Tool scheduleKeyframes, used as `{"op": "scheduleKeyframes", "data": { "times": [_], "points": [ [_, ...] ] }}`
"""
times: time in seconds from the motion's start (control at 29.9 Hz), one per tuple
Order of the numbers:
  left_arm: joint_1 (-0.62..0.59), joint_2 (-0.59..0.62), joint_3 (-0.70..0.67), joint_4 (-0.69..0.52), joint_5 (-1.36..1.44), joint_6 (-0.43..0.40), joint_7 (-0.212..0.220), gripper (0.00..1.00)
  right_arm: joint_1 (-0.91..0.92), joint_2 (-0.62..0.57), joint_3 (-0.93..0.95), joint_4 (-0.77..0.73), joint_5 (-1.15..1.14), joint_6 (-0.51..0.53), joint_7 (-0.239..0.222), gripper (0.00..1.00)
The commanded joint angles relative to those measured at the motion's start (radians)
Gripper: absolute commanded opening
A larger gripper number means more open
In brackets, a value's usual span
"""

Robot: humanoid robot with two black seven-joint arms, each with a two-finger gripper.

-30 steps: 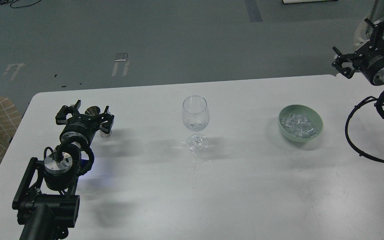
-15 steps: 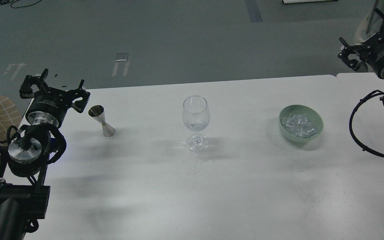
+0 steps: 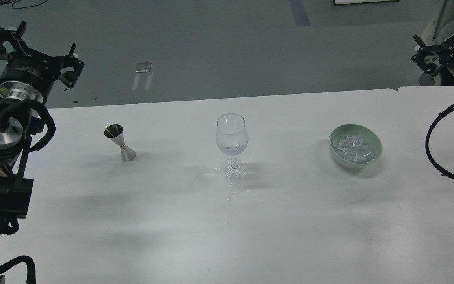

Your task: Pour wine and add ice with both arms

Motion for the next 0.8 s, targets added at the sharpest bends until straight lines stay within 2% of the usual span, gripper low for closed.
{"op": "scheduleKeyframes", "data": {
  "times": [0.0,0.07,0.13,0.17,0.2,0.23,0.3,0.37,0.43,0.57,0.67,0.77],
  "points": [
    [-0.004,-0.002,0.001,0.012,0.005,-0.009,0.000,0.97,0.001,-0.039,-0.002,0.002,-0.001,0.000,-0.001,1.00],
    [0.001,-0.002,0.003,0.000,0.007,-0.041,-0.023,0.97,0.003,-0.039,-0.004,-0.007,-0.001,0.002,-0.002,1.00],
    [0.007,0.013,0.007,0.011,0.034,-0.103,-0.104,0.98,0.007,-0.035,-0.011,-0.009,-0.005,0.002,-0.005,1.00],
    [0.007,0.013,0.007,0.011,0.035,-0.103,-0.104,0.98,0.007,-0.034,-0.011,-0.009,-0.005,0.002,-0.005,1.00],
    [0.012,0.015,0.009,0.011,0.068,-0.136,-0.145,0.98,0.013,-0.036,-0.040,-0.006,-0.014,0.002,-0.005,1.00],
    [0.019,0.015,0.009,0.011,0.102,-0.173,-0.164,0.98,0.021,-0.038,-0.074,-0.001,-0.028,0.002,-0.004,1.00],
    [0.035,0.013,0.010,0.005,0.117,-0.209,-0.160,0.98,0.048,-0.038,-0.117,0.002,-0.045,0.002,0.001,1.00],
    [0.041,0.012,0.022,0.001,0.128,-0.209,-0.149,0.98,0.066,-0.038,-0.137,0.002,-0.048,0.002,0.003,1.00],
    [0.032,0.041,0.100,-0.002,0.136,-0.210,-0.129,0.98,0.076,-0.038,-0.163,0.002,-0.063,0.002,0.004,1.00],
    [0.024,0.159,0.153,0.008,0.153,-0.232,-0.134,0.98,0.128,-0.039,-0.194,0.022,-0.149,0.005,0.006,1.00],
    [0.033,0.168,0.156,0.008,0.159,-0.258,-0.134,0.98,0.144,-0.044,-0.227,0.054,-0.247,0.010,0.004,1.00],
    [0.035,0.173,0.162,0.017,0.275,-0.301,-0.159,0.98,0.185,-0.044,-0.286,0.094,-0.422,0.010,0.004,1.00]
  ]
}}
